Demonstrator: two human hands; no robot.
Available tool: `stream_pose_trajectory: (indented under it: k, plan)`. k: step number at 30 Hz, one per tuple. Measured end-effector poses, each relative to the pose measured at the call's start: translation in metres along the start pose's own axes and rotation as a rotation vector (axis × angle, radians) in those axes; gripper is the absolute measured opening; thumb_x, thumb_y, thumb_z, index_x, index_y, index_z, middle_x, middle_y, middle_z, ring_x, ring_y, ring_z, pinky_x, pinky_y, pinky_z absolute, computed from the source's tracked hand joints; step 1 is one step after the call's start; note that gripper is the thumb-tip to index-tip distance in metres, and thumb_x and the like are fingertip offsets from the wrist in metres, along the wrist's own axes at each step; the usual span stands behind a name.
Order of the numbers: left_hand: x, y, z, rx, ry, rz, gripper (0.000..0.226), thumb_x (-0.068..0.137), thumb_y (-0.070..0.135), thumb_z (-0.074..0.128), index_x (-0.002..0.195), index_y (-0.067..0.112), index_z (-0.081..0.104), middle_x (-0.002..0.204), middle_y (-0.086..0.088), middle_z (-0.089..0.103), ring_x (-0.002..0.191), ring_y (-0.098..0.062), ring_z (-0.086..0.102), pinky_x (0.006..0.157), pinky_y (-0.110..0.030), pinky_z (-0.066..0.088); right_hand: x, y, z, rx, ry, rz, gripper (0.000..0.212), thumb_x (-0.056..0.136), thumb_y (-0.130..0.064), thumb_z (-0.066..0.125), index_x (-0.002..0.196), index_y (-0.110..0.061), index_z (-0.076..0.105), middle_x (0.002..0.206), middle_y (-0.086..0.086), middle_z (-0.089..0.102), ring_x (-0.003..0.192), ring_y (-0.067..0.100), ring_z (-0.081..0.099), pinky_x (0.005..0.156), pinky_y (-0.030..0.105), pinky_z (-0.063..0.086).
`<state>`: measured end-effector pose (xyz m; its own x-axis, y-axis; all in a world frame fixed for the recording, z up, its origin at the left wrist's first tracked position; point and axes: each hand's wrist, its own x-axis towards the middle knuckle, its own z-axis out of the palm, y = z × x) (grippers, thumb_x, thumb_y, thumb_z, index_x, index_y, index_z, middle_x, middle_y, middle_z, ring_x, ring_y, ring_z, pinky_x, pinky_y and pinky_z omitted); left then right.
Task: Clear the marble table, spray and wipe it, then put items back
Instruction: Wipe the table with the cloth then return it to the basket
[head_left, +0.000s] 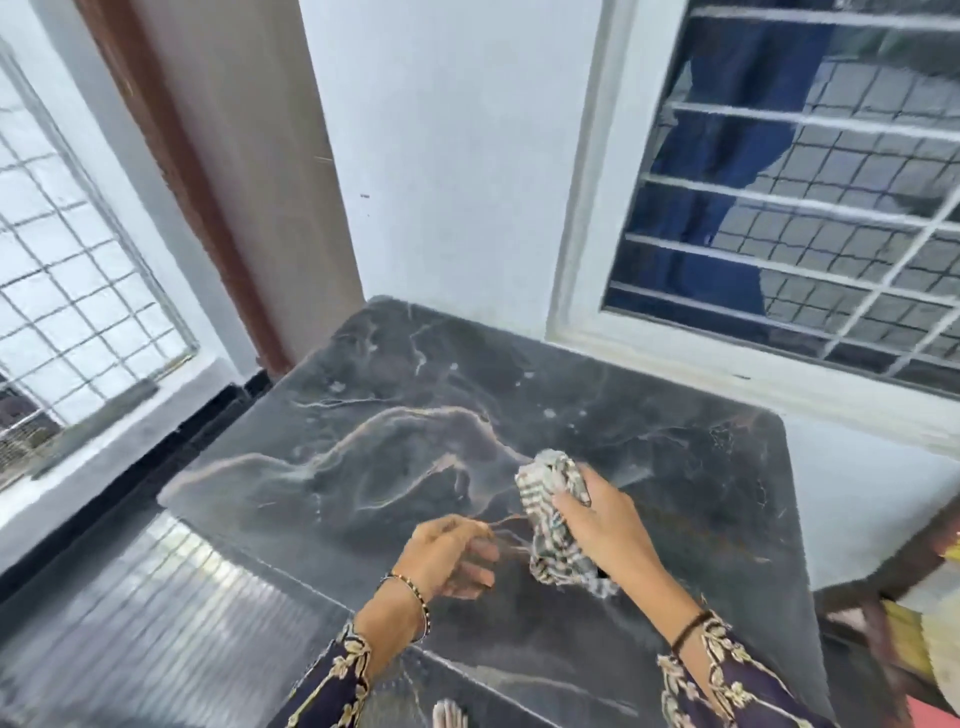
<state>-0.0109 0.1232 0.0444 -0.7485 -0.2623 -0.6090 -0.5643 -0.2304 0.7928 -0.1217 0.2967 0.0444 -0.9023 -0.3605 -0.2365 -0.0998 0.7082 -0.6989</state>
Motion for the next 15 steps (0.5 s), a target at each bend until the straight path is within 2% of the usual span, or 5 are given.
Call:
stream_pose_trajectory:
  k: [2,5,7,13,15]
  plan:
    - [0.01,-0.002,-0.036,-0.036,0.062,-0.012,0.011,0.095,0.016,0.053,0.094,0.009,0.062,0.076,-0.006,0.072,0.046,-0.019,0.064,0.048,-0.024,0.052,0.025,-0.023,0.025,-0.158,0.037,-0.075,0.054,0.103,-0.039,0.046,0.153,-0.021,0.036,0.143,0.011,0.059,0.13,0.033,0.053,0.102,0.041,0.044]
    - [0.025,0.003,-0.088,-0.087,0.152,-0.032,0.01,0.094,0.014,0.054,0.09,0.01,0.062,0.072,-0.006,0.072,0.045,-0.019,0.064,0.046,-0.024,0.052,0.059,-0.063,0.066,-0.364,0.135,-0.237,0.046,0.102,-0.038,0.046,0.146,-0.028,0.042,0.108,0.005,0.074,0.099,0.03,0.07,0.073,0.039,0.051]
    - [0.035,0.008,-0.122,-0.101,0.208,-0.048,0.012,0.095,0.014,0.053,0.088,0.009,0.062,0.071,-0.007,0.072,0.045,-0.02,0.064,0.042,-0.023,0.05,0.079,-0.089,0.101,-0.422,0.15,-0.339,0.05,0.101,-0.034,0.047,0.15,-0.025,0.042,0.103,0.0,0.076,0.09,0.025,0.073,0.066,0.036,0.051]
    - [0.065,0.01,-0.197,-0.14,0.367,-0.115,0.013,0.096,0.013,0.053,0.09,0.005,0.062,0.072,-0.01,0.071,0.047,-0.022,0.064,0.036,-0.019,0.044,0.106,-0.125,0.202,-0.537,-0.387,-0.458,0.053,0.1,-0.048,0.045,0.146,-0.02,0.042,0.126,0.01,0.067,0.118,0.032,0.062,0.092,0.044,0.052]
    - [0.071,0.009,-0.212,-0.144,0.383,-0.136,0.014,0.095,0.014,0.053,0.09,0.006,0.063,0.074,-0.01,0.071,0.049,-0.022,0.065,0.038,-0.021,0.046,0.111,-0.121,0.214,-0.492,-0.356,-0.477,0.049,0.098,-0.049,0.05,0.137,-0.019,0.052,0.127,0.007,0.065,0.123,0.028,0.057,0.1,0.041,0.047]
